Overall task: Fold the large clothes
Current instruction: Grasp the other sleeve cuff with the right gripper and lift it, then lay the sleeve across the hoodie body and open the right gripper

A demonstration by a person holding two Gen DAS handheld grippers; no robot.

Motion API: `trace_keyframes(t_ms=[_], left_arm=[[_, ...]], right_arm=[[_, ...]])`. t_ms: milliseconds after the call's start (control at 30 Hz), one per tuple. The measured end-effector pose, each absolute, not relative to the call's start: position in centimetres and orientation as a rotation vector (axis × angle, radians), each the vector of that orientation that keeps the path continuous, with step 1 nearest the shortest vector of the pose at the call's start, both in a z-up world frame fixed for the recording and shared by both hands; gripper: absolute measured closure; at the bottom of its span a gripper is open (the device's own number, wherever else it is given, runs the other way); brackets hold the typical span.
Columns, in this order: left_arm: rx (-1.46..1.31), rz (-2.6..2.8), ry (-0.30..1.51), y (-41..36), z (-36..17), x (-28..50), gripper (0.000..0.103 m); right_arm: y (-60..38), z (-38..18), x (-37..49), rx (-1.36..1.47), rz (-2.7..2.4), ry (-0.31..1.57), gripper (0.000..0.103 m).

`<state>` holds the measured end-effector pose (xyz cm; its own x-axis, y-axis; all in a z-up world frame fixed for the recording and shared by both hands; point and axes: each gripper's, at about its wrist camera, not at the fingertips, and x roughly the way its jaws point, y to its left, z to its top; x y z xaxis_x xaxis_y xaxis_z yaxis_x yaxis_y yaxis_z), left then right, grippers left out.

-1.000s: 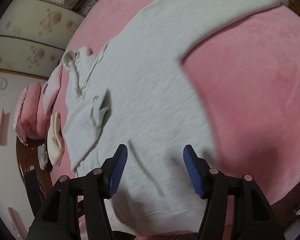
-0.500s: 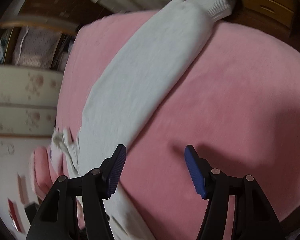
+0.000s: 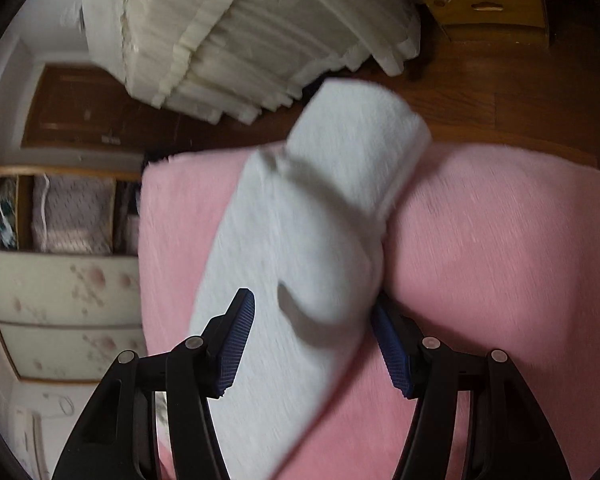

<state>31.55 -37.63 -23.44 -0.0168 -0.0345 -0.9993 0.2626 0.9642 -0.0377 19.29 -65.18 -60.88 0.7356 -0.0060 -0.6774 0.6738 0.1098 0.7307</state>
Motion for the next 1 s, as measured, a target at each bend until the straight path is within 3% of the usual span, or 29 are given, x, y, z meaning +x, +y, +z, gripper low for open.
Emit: trace_keyframes(t_ms=[33,100,200,267,467,733,1000], left_arm=[[0.176,-0.235,1.574,-37.6,-23.5,31.6,0.049],[0.169,-0.232,1.578,-37.4,-23.7,31.6,0.049],[0.173,-0.233,1.581,-37.1,-23.8,31.7,0.049],[0.169,-0.235,1.575,-36.6,-23.6,31.8,0.049],[0.129,-0.241,1.525,-33.6,-21.6,32.3,0.049],[-0.012,-0.213,1.48,-24.4,-18.3,33.3,0.049],[-0.039,-0.183,1.415,-12.7,-15.2,33.6,0.049]], right_arm=[[-65.7,-60.9,18.7,1.382,-0.565,0.591,0.049],[-65.6,-60.1,18.9,1.378,-0.609,0.578,0.069],[-66.3,-59.7,16.6,1.395,-0.609,0.542,0.085],[-66.5,-59.5,15.4,1.368,-0.621,0.518,0.09],[-63.5,-54.5,14.8,1.187,-0.678,0.511,0.093],[-55.3,-39.5,17.4,0.837,-0.698,0.452,0.094],[-39.8,-27.4,22.9,0.522,-0.661,0.393,0.094]])
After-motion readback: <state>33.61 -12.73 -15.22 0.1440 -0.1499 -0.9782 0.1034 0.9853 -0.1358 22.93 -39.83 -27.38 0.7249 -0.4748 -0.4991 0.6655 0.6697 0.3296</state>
